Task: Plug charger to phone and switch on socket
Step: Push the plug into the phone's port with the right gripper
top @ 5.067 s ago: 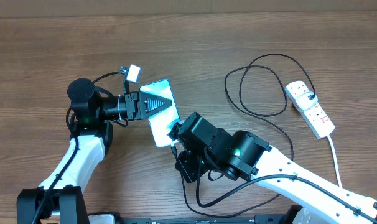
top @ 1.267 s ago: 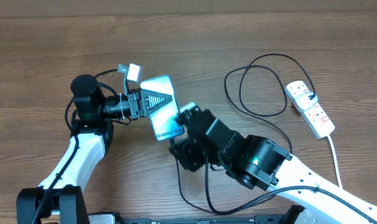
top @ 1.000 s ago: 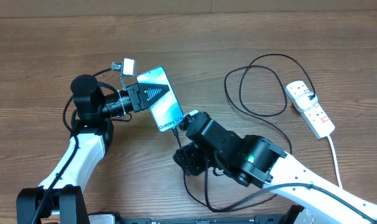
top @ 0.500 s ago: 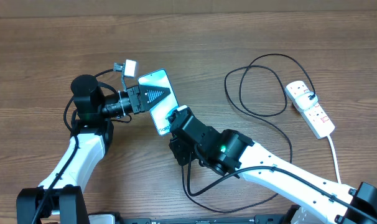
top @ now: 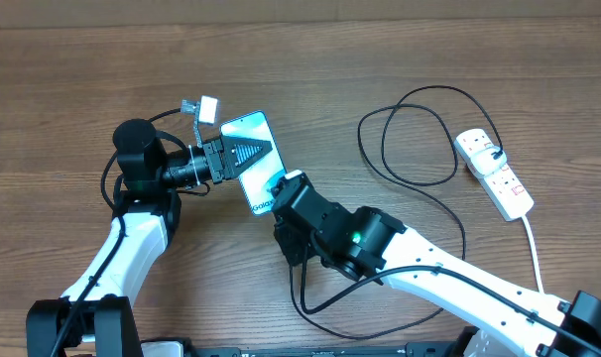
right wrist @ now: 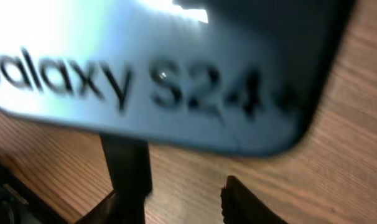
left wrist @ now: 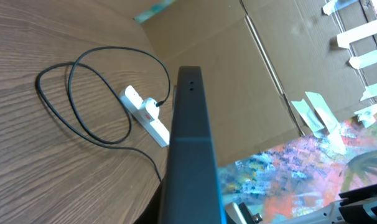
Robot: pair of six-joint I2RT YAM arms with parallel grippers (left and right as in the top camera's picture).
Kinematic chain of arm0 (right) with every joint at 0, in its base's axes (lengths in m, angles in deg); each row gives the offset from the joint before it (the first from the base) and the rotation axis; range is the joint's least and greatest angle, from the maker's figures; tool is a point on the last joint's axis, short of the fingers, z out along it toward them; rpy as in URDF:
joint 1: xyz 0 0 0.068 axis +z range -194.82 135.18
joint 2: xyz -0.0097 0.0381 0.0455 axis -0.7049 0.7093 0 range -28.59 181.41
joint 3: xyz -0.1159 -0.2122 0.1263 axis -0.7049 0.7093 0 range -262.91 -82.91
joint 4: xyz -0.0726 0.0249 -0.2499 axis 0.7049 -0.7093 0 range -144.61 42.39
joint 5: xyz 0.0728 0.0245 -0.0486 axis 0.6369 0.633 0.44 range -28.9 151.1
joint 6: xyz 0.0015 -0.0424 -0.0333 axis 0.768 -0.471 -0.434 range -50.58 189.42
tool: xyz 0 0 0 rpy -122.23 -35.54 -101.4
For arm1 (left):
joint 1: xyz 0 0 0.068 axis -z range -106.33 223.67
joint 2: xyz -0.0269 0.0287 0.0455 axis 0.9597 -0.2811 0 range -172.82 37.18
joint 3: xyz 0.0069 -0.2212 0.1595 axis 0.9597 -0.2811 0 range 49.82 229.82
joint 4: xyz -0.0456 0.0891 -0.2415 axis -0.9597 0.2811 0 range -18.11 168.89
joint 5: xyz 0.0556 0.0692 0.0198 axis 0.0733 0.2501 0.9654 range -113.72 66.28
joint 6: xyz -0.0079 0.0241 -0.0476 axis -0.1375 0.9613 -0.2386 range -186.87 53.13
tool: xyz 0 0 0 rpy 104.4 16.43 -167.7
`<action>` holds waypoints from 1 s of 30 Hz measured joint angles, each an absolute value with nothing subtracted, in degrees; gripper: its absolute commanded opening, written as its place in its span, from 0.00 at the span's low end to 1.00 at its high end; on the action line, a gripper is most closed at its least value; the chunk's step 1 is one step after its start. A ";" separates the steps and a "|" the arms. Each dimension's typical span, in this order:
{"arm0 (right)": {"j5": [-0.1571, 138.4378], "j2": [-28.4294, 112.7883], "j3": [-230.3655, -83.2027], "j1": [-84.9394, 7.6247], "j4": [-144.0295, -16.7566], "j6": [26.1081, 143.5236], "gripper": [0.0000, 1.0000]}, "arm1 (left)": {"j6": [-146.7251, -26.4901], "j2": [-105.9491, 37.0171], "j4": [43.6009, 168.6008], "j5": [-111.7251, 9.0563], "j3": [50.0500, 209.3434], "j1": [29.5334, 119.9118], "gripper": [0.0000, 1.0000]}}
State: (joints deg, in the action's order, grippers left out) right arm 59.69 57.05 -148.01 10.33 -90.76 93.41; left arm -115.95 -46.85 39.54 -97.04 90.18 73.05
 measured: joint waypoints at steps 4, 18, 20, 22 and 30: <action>59.77 55.44 -148.07 10.33 -91.29 93.43 0.41 | -115.95 -46.85 39.54 -96.43 90.18 73.07 0.04; 59.82 54.71 -148.25 10.33 -90.52 96.12 0.26 | -115.99 -46.85 39.54 -96.05 90.18 73.07 0.04; 59.82 54.71 -148.25 10.33 -90.04 96.18 0.25 | -116.06 -46.85 39.54 -95.99 90.18 73.07 0.04; 59.82 54.71 -148.25 10.33 -89.45 96.23 0.22 | -116.21 -46.85 39.56 -95.88 90.18 73.07 0.04; 59.80 54.71 -148.25 10.33 -88.47 96.31 0.12 | -116.21 -46.85 39.56 -95.86 90.18 73.07 0.04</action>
